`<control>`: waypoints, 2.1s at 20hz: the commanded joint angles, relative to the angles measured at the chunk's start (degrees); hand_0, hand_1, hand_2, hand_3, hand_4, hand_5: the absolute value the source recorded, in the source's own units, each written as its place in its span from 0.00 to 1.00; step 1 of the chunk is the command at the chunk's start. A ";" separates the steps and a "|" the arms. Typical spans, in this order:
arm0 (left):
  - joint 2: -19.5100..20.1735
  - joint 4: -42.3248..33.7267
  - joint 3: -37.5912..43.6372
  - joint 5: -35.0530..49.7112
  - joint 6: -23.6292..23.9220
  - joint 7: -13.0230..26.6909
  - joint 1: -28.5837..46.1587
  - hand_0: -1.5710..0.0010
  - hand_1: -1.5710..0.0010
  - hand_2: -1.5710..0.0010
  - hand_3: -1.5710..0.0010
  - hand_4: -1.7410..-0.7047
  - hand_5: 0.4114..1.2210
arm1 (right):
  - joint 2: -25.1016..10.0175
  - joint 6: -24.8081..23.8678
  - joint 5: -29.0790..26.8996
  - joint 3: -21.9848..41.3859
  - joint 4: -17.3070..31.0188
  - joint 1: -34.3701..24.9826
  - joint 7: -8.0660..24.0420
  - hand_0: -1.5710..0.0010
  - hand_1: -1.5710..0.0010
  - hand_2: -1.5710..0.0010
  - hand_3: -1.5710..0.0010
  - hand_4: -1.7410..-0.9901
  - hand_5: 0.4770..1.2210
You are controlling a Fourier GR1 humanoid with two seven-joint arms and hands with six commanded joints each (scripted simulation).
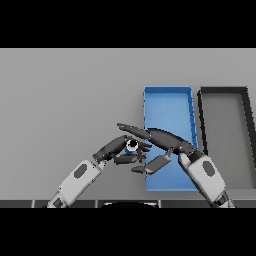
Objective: Pick up the blue pipe and place it into the blue bin.
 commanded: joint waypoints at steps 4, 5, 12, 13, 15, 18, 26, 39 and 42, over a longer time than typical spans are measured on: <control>0.06 0.28 0.96 1.54 -0.95 0.69 -0.83 0.00 0.00 0.00 0.04 0.01 1.00 | 3.71 -0.72 1.36 1.71 3.74 -3.47 1.83 1.00 1.00 1.00 1.00 0.69 0.05; 0.33 -0.32 0.47 1.32 -1.02 0.93 -0.11 0.00 0.00 0.00 0.04 0.01 1.00 | 3.91 -0.45 1.09 1.54 4.61 -4.45 2.04 1.00 1.00 0.99 1.00 0.69 0.05; 2.38 -1.39 -1.13 -3.78 -0.48 3.84 -1.86 0.37 0.43 0.44 0.53 0.15 1.00 | 6.61 3.54 1.59 3.03 10.50 -9.34 1.81 0.70 0.68 0.68 0.76 0.47 0.08; 2.81 -2.40 -1.06 -4.33 0.14 3.14 -1.05 0.44 0.47 0.49 0.58 0.13 1.00 | 7.24 3.78 1.54 3.72 11.16 -10.14 1.35 0.56 0.54 0.55 0.64 0.38 0.10; 1.76 -2.35 -0.90 -3.87 0.69 2.02 0.00 0.34 0.36 0.37 0.60 0.08 0.96 | 7.55 3.58 -1.39 4.30 10.94 -9.71 2.02 0.36 0.35 0.35 0.47 0.27 0.17; -0.23 -1.80 1.06 0.13 -0.68 1.13 0.65 0.18 0.18 0.19 0.66 0.04 0.98 | 8.16 1.53 -3.03 3.87 11.35 -9.98 1.39 0.18 0.18 0.18 0.24 0.35 0.45; 0.97 -1.94 0.16 -1.61 -1.00 0.67 -0.13 0.05 0.14 0.03 0.68 0.01 1.00 | 7.35 0.88 -0.22 4.84 8.88 -7.30 -4.46 0.03 0.03 0.03 0.04 0.36 0.91; 1.77 0.09 1.32 -8.16 -5.12 1.78 -0.75 0.92 0.93 0.93 0.97 0.86 0.47 | 7.51 -0.46 -1.92 5.17 7.72 -7.60 -2.30 0.00 0.00 0.00 0.00 0.34 0.99; 1.77 0.25 1.97 -7.67 -5.02 1.46 -1.37 0.96 0.96 0.96 0.99 0.88 0.34 | 8.38 -1.47 -0.89 5.49 7.85 -8.37 -1.64 0.00 0.00 0.00 0.00 0.34 1.00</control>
